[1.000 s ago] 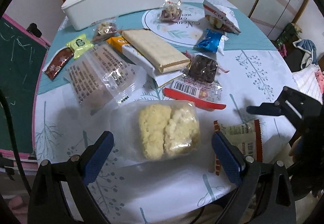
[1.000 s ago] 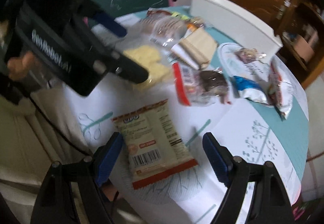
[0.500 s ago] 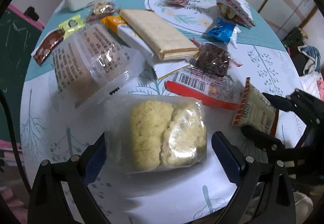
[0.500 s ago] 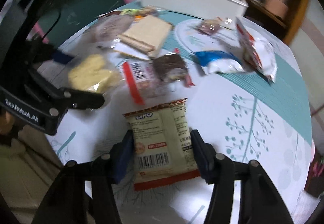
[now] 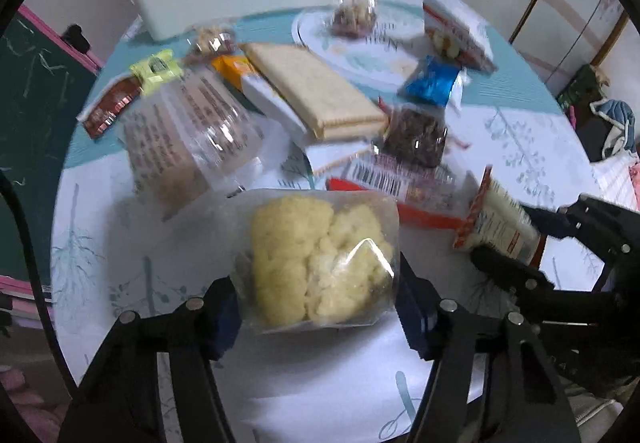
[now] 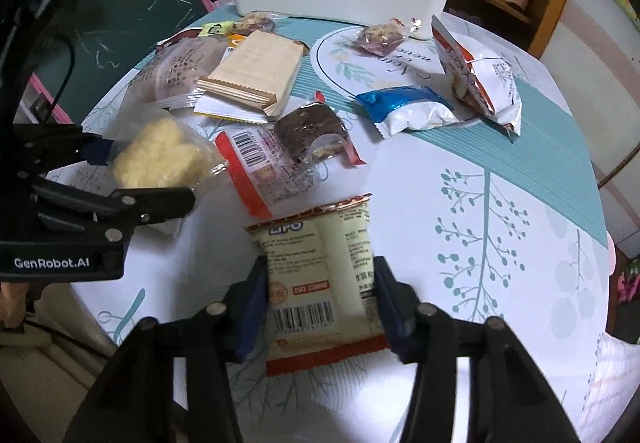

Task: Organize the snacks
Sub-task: 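Lift both packs into the white tray and release them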

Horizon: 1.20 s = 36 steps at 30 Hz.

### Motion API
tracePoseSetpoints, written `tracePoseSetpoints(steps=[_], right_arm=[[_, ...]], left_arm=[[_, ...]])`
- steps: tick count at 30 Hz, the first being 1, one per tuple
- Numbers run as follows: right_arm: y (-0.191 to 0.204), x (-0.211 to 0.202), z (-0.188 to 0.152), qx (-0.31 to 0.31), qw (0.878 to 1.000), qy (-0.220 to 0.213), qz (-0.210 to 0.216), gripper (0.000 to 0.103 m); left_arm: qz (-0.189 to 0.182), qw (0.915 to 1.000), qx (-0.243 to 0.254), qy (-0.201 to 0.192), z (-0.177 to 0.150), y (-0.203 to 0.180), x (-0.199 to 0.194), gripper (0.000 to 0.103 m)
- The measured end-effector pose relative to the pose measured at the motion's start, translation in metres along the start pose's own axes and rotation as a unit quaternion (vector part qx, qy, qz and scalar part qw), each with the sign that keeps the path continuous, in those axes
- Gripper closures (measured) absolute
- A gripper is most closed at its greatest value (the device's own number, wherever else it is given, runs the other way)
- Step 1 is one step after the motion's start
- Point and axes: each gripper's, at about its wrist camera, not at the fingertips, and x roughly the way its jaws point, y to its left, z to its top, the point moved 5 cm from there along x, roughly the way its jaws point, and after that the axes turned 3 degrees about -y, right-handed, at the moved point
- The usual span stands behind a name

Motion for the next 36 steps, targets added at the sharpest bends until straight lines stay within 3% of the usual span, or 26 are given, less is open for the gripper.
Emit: tracePoseSetpoints(steps=[7, 14, 19, 27, 30, 36], right_arm=[[-0.009, -0.023, 0.009, 0.027, 0.999, -0.02, 0.003, 0.057], [-0.024, -0.071, 0.056, 0.052, 0.994, -0.1, 0.014, 0.057], [-0.045, -0.111, 0.116, 0.066, 0.985, -0.156, 0.019, 0.057], [-0.078, -0.17, 0.231, 0.1, 0.968, -0.228, 0.038, 0.057], [-0.085, -0.178, 0.273, 0.102, 0.963, -0.247, 0.03, 0.057], [-0.091, -0.164, 0.344, 0.106, 0.963, -0.248, 0.009, 0.057]], left_arm=[[-0.007, 0.9962, 0.035, -0.08, 0.018, -0.011, -0.051, 0.039], [-0.006, 0.99, 0.045, -0.133, 0.068, -0.009, -0.108, 0.039], [0.008, 0.9826, 0.042, -0.181, 0.131, 0.005, -0.158, 0.039], [0.054, 0.9709, 0.048, -0.228, 0.233, 0.019, -0.2, 0.039], [0.072, 0.9665, 0.044, -0.242, 0.27, 0.025, -0.204, 0.039], [0.081, 0.9696, 0.009, -0.231, 0.339, 0.05, -0.177, 0.039]])
